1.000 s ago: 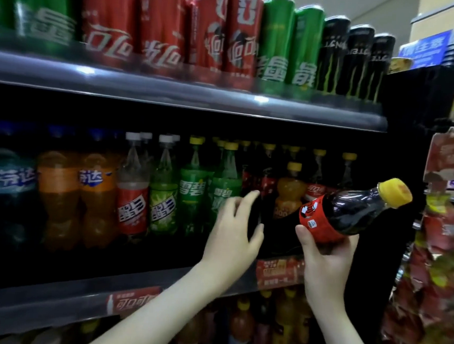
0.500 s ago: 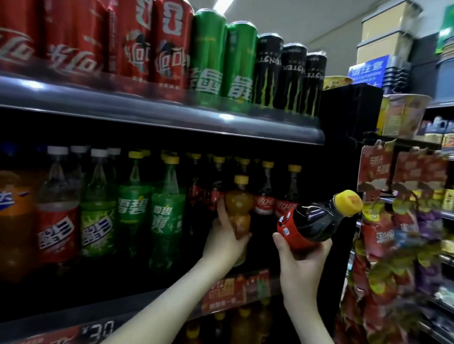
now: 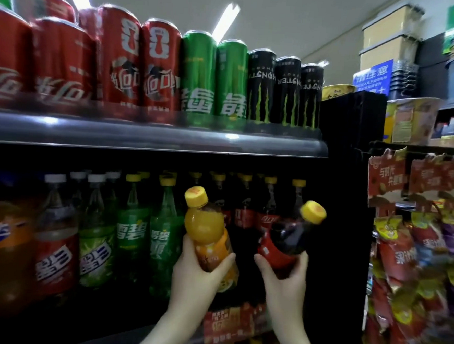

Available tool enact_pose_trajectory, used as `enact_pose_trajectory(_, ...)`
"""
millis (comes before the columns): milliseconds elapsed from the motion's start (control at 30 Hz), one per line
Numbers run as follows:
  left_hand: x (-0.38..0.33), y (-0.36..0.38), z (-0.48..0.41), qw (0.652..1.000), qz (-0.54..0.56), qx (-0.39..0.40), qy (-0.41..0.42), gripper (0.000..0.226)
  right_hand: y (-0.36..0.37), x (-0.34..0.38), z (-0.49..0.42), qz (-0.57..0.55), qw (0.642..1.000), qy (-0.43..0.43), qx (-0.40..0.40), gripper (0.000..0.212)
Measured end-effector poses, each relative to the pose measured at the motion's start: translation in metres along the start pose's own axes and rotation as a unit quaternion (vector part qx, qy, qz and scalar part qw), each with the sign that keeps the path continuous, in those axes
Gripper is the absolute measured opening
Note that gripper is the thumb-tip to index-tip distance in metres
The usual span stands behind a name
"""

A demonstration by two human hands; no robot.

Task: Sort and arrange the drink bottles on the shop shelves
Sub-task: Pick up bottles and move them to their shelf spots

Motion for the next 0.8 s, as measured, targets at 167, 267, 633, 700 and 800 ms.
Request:
enact_pose_trajectory(167,-0.010,-0.020,0.000,1.000,0.017,0.000,0.010,0.063,0.051,-0.010,-0.017,0.025,0.992,0.051,0.110,0.074)
enact_pose_trajectory(267,-0.012,-0.033,0.002,0.999,0.033,-0.011,0.012,0.061,0.073,-0.019,-0.031,0.065,0.983,0.049,0.165,0.076)
enact_pose_trajectory(633,-0.015,-0.080,0.011,0.996,0.083,0.013,-0.002,0.056,0.081,-0.027,-0.026,0.146,0.967,0.040,0.207,0.086)
enact_pose_trajectory(700,-0.013,-0.084,0.012,0.997,0.071,0.015,-0.005,0.056,0.084,-0.024,-0.023,0.153,0.967,0.039,0.200,0.087)
enact_pose_trajectory(800,-0.013,-0.088,0.015,0.998,0.056,0.023,-0.006,0.058,0.095,-0.027,-0.015,0.167,0.960,0.053,0.221,0.094)
Point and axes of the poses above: each hand's wrist, its own z-axis away from the middle knuckle, its own y-axis out of the palm, x = y × z, the point moved 10 cm from there along -z, towards the middle knuckle
